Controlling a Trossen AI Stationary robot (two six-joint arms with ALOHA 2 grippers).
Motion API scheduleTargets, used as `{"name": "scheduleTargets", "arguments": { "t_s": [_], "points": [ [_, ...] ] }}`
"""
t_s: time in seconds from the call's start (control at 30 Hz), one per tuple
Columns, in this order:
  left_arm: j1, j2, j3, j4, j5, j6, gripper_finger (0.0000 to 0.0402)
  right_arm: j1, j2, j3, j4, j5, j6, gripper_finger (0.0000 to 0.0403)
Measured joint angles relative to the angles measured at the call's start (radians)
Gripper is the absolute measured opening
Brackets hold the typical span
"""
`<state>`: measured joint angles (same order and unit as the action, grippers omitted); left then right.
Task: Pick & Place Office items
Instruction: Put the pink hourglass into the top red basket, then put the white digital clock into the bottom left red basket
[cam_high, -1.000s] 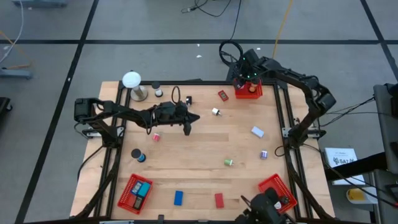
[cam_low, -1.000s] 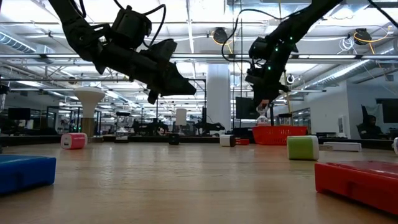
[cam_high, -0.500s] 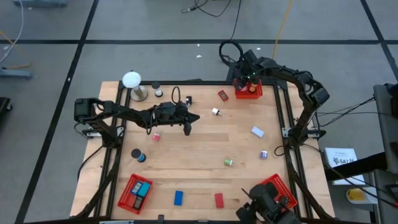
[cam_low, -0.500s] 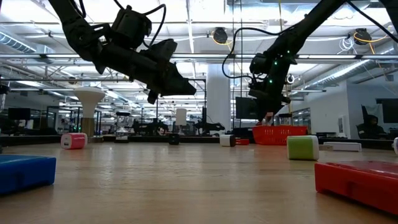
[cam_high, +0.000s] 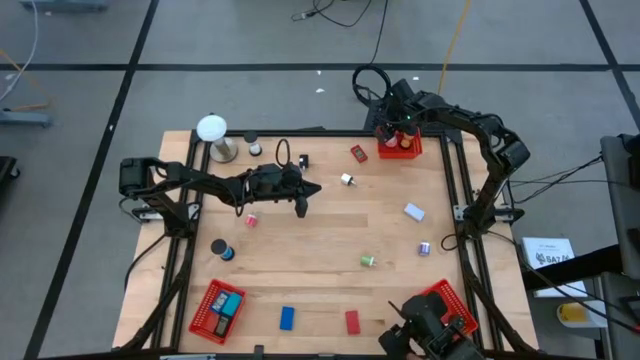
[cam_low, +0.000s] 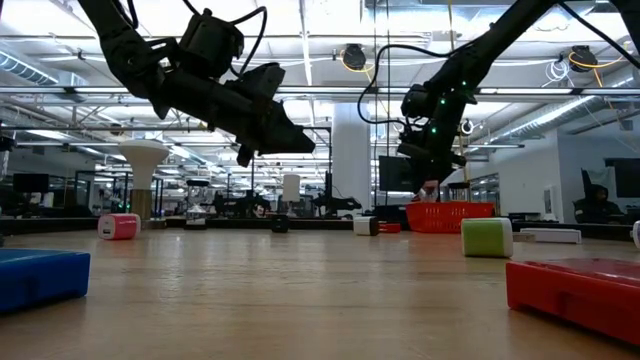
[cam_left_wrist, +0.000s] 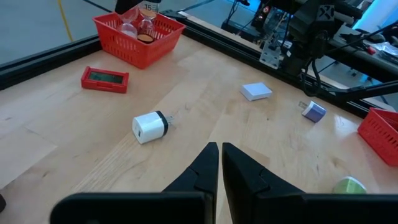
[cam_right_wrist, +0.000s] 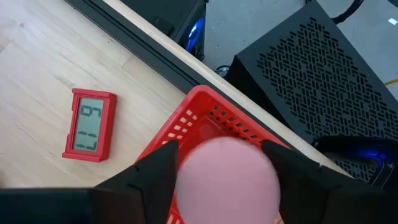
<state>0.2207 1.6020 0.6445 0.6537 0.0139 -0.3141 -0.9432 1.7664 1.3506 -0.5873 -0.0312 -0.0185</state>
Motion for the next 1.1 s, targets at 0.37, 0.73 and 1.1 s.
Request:
{"name": "scheduleTargets", "arguments": {
  "t_s": [0.37, 0.73, 1.1],
  "points": [
    [0.000, 0.000, 0.000, 0.000, 0.000, -0.003, 0.0021, 0.003, -0.014, 0.000, 0.014, 0.030, 0.014, 0.0271],
    [0.000, 0.000, 0.000, 0.001, 0.003, -0.004, 0.0021, 0.007, -0.150, 0.000, 0.061, 0.060, 0.014, 0.0291],
    [0.002, 0.000, 0.000, 0.007, 0.003, -0.055, 0.0021, 0.126, -0.345, 0.000, 0.060, 0.070, 0.039, 0.0193]
  ]
}}
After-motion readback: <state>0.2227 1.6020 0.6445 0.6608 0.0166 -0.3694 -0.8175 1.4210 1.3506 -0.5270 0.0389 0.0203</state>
